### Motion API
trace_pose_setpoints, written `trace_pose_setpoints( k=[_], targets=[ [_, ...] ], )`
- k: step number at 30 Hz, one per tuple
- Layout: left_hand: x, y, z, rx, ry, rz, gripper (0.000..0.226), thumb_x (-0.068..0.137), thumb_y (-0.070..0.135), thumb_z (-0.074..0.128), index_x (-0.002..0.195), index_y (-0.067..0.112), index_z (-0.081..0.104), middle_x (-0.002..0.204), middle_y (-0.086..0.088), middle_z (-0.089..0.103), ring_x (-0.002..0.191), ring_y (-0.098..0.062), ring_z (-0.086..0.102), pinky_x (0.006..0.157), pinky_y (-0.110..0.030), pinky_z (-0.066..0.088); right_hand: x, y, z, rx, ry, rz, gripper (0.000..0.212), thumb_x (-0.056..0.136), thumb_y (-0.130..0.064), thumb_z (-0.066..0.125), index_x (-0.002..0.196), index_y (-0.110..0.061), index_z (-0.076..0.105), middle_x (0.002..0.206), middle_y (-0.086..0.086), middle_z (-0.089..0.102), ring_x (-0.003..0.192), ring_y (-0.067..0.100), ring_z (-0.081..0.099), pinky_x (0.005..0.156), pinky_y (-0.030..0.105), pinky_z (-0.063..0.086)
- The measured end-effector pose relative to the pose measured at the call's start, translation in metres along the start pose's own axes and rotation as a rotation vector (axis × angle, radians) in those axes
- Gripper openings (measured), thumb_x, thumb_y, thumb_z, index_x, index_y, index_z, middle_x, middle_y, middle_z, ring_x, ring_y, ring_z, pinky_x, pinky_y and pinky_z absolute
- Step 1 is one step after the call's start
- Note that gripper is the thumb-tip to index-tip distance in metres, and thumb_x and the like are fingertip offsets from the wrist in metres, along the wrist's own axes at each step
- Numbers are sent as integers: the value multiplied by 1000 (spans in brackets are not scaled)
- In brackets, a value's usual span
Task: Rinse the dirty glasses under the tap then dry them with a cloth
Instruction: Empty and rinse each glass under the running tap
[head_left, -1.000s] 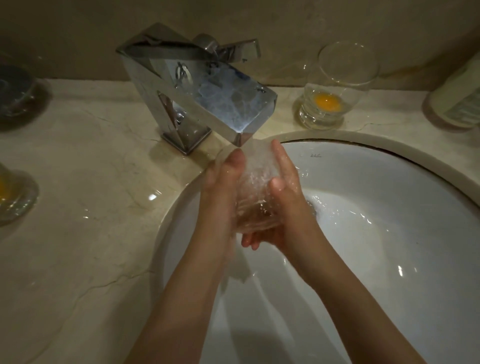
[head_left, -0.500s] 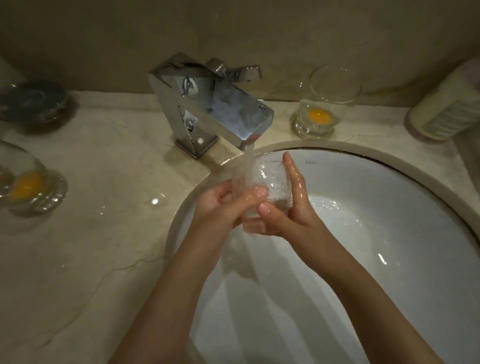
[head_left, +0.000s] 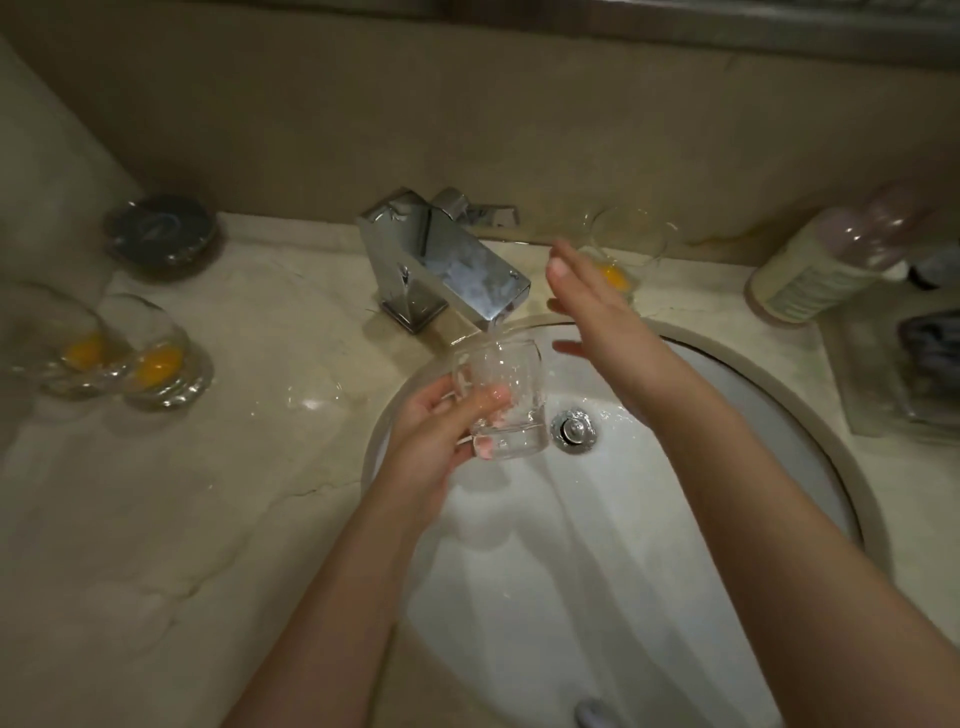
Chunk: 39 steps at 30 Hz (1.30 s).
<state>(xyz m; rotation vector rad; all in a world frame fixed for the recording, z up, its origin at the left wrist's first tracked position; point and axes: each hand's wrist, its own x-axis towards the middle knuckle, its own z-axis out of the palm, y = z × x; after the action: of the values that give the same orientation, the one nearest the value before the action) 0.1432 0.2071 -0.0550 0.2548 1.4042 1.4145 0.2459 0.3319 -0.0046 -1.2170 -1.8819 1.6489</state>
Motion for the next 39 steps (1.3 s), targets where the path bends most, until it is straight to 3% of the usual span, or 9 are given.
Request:
trace_pose_setpoints(
  k=[7, 13, 17, 20, 24, 30, 34, 36, 39],
  targets=[
    [-1, 0, -7, 18, 20, -2, 44, 59, 24, 78, 99, 10, 68, 92, -6, 74, 89, -25, 70, 74, -33, 57, 31, -32, 13, -28, -35, 5, 58, 103, -48, 34, 155, -27, 20, 160, -4, 26, 144, 14, 27, 118, 43, 26],
    [-1, -8, -12, 37, 37, -19, 49, 63, 22, 78, 109, 6, 69, 93, -7, 76, 86, -22, 72, 78, -36, 57, 23, -22, 20, -74, 18, -25, 54, 102, -48, 34, 152, -27, 28, 153, 1, 38, 138, 18, 38, 116, 45, 30],
    [-3, -12, -8, 24, 28, -21, 54, 60, 16, 82, 110, 2, 68, 92, -8, 75, 85, -23, 71, 76, -36, 57, 5, -22, 21, 31, 17, -28, 51, 103, -46, 35, 151, -30, 28, 153, -6, 37, 117, -1, 47, 115, 40, 32],
    [-4, -14, -4, 9, 27, -40, 55, 61, 22, 76, 113, 7, 67, 94, -7, 76, 89, -24, 71, 84, -40, 56, -13, -9, 14, 99, 49, 6, 52, 102, -48, 34, 151, -33, 30, 155, -12, 32, 137, 5, 34, 117, 42, 31],
    [-5, -14, 4, 5, -1, -46, 42, 64, 24, 76, 103, 8, 70, 92, -10, 74, 89, -27, 70, 93, -52, 52, -40, 27, 7, 154, 41, 134, 52, 99, -48, 42, 147, -32, 35, 152, -11, 38, 137, 11, 37, 110, 41, 37],
    [-7, -14, 20, 43, -62, -81, 75, 59, 26, 89, 127, 22, 57, 98, -6, 75, 89, -28, 74, 84, -45, 59, -60, 57, 5, 244, -16, 276, 48, 93, -50, 54, 129, -18, 54, 117, 2, 65, 100, 14, 67, 86, 30, 56],
    [-9, -13, 26, 147, -82, -254, 43, 83, 38, 71, 119, 19, 59, 103, -15, 74, 83, -28, 74, 72, -39, 62, -61, 61, -3, 182, 4, 441, 59, 89, -58, 56, 120, -7, 59, 109, 10, 67, 84, 20, 71, 67, 29, 58],
    [-8, -14, 28, 179, -134, -382, 47, 85, 44, 68, 122, 15, 58, 99, -16, 75, 79, -27, 75, 66, -35, 62, -62, 64, -6, 146, -32, 515, 64, 85, -63, 58, 115, -7, 64, 98, 15, 72, 74, 23, 74, 66, 31, 60],
    [-8, -18, 30, 184, -142, -444, 63, 84, 47, 69, 132, 9, 54, 122, -13, 66, 79, -27, 75, 60, -35, 61, -66, 68, -11, 133, -47, 549, 58, 86, -63, 56, 107, -10, 68, 83, 11, 74, 68, 22, 73, 65, 29, 60]
  ],
)
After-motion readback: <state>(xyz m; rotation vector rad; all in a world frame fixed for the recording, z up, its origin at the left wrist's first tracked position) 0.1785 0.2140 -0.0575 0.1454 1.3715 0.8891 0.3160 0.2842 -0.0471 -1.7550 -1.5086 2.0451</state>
